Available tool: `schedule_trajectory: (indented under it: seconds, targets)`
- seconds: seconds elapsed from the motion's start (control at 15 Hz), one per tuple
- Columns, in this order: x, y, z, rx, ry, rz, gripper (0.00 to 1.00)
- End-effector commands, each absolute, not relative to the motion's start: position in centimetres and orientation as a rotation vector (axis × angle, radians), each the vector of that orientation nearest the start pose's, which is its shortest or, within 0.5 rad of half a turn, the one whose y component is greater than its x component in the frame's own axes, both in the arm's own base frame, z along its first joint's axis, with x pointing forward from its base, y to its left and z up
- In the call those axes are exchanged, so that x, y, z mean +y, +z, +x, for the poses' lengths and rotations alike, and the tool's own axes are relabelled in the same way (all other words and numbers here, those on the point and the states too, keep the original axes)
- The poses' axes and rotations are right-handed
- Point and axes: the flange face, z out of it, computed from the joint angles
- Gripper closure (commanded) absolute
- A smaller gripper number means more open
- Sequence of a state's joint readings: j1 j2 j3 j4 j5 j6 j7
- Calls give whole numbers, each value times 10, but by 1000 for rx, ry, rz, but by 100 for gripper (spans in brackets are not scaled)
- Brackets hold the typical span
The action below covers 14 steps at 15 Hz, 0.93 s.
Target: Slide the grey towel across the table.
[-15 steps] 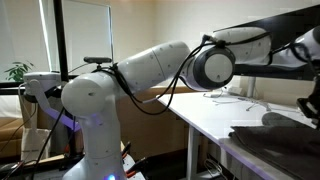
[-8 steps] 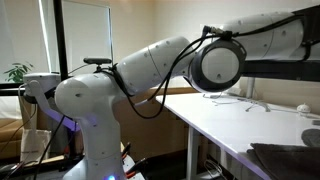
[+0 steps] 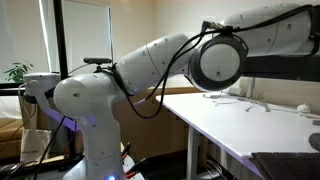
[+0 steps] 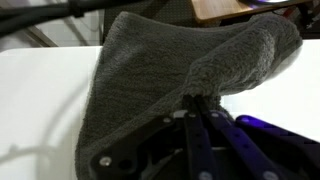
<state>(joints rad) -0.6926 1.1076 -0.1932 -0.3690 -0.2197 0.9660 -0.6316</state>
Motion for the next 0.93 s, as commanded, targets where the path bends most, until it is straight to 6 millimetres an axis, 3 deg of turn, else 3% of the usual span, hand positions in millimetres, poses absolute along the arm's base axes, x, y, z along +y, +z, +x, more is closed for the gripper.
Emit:
schedule_trajectory:
  seconds: [0.0,0.27,0.33,0.4,0.53,0.87]
  targets:
    - [-520,403,500,374,892,-2959,96]
    - [-524,404,504,261,864,-2993,96]
    - [-467,404,550,199,883,-2995,97]
    - [-460,402,556,135,868,-2990,97]
    - [-426,397,584,17,882,-3000,96]
    - [-299,391,653,-290,937,-3003,96]
